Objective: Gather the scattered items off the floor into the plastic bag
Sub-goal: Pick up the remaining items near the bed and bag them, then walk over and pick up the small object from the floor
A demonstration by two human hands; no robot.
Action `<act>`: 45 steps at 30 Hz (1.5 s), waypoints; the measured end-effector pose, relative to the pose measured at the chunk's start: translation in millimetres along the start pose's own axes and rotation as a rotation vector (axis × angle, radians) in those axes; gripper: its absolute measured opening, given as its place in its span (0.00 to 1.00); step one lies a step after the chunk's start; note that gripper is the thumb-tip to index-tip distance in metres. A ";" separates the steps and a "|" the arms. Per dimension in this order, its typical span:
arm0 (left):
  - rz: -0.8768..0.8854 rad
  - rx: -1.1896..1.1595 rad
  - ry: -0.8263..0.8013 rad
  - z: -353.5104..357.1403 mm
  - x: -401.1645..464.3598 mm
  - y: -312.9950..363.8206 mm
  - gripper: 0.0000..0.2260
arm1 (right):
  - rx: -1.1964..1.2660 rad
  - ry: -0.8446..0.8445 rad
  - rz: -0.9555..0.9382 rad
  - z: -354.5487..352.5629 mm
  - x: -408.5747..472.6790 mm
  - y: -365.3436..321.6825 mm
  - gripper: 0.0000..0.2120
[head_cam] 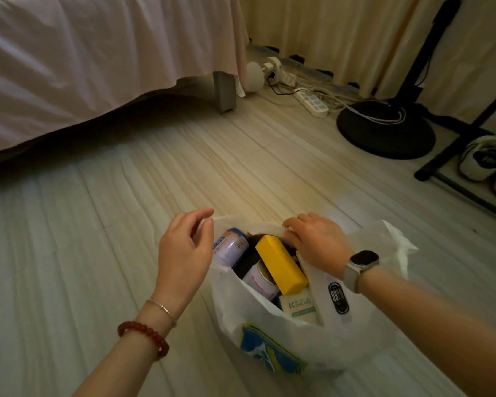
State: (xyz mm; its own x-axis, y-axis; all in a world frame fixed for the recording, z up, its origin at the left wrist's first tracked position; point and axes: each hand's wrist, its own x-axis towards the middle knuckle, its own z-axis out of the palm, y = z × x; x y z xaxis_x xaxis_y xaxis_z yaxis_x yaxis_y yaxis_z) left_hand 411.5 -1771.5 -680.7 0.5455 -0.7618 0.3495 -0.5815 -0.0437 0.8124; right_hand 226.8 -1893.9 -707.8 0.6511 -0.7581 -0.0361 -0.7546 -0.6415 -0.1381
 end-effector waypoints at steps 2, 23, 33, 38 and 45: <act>-0.010 0.135 -0.083 -1.9 0.2 4.6 0.08 | 0.022 -0.108 0.072 -9.0 -8.5 2.5 0.17; 0.052 0.354 -0.796 -180.0 -11.8 388.7 0.24 | 0.520 0.039 0.938 -412.5 -285.6 -102.0 0.21; 0.577 0.299 -1.472 -253.9 -185.0 509.9 0.21 | 0.744 0.332 1.831 -469.8 -583.5 -289.0 0.18; 0.933 0.237 -1.728 -265.9 -311.2 577.8 0.20 | 0.803 0.567 2.288 -461.2 -724.6 -385.9 0.18; 1.326 0.242 -2.024 -303.9 -545.5 640.3 0.20 | 0.934 0.816 2.692 -432.7 -887.7 -492.3 0.18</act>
State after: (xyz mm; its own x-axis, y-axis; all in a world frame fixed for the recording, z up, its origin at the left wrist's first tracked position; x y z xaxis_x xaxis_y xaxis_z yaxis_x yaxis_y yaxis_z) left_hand -75.0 -1187.4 -209.3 -0.9114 0.1427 -0.3861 -0.0983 0.8354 0.5408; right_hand -15.0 -955.8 -179.5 -0.7211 0.4444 -0.5315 0.6819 0.5908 -0.4312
